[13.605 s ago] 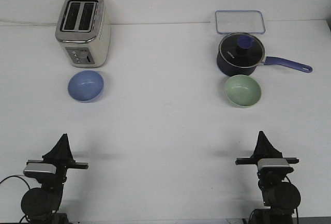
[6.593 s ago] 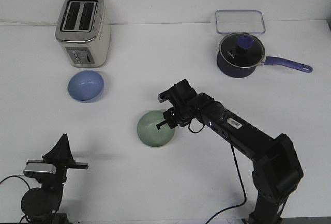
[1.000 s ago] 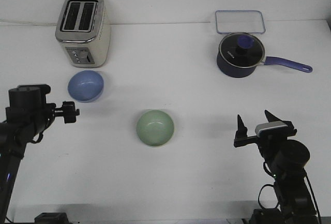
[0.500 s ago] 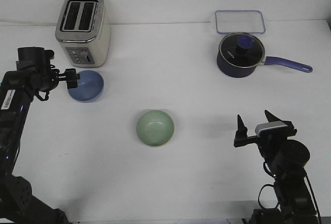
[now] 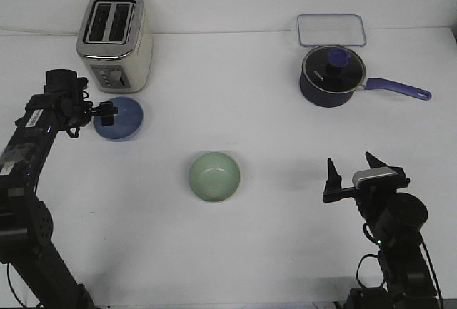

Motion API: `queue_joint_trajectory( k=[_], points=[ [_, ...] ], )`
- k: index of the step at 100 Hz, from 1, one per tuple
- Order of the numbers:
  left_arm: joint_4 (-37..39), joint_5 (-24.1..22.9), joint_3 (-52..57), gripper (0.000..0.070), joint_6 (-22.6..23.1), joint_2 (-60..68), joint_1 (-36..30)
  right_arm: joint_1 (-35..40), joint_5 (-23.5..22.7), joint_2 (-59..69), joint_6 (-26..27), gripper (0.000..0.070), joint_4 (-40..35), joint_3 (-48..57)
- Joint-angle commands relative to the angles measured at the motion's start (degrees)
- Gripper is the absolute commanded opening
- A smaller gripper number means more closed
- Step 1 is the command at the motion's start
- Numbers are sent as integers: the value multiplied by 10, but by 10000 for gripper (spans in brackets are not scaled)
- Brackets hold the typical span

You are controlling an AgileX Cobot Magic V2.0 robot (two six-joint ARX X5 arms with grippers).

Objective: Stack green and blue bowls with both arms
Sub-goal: 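Close the left gripper on the blue bowl's rim, then lift and carry the blue bowl over the green bowl with left gripper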

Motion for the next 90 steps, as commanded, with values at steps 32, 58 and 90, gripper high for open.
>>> queue_joint_trajectory(
  k=[32,58,90],
  points=[
    [6,1,13,75,4,27,2,1,0,2,4,609,6,5],
    [-4,1,13,4,5,26,2,1,0,2,4,609,6,5],
    [-24,43,21,4,-1,-39,2,1,0,2,4,609,6,5]
  ],
)
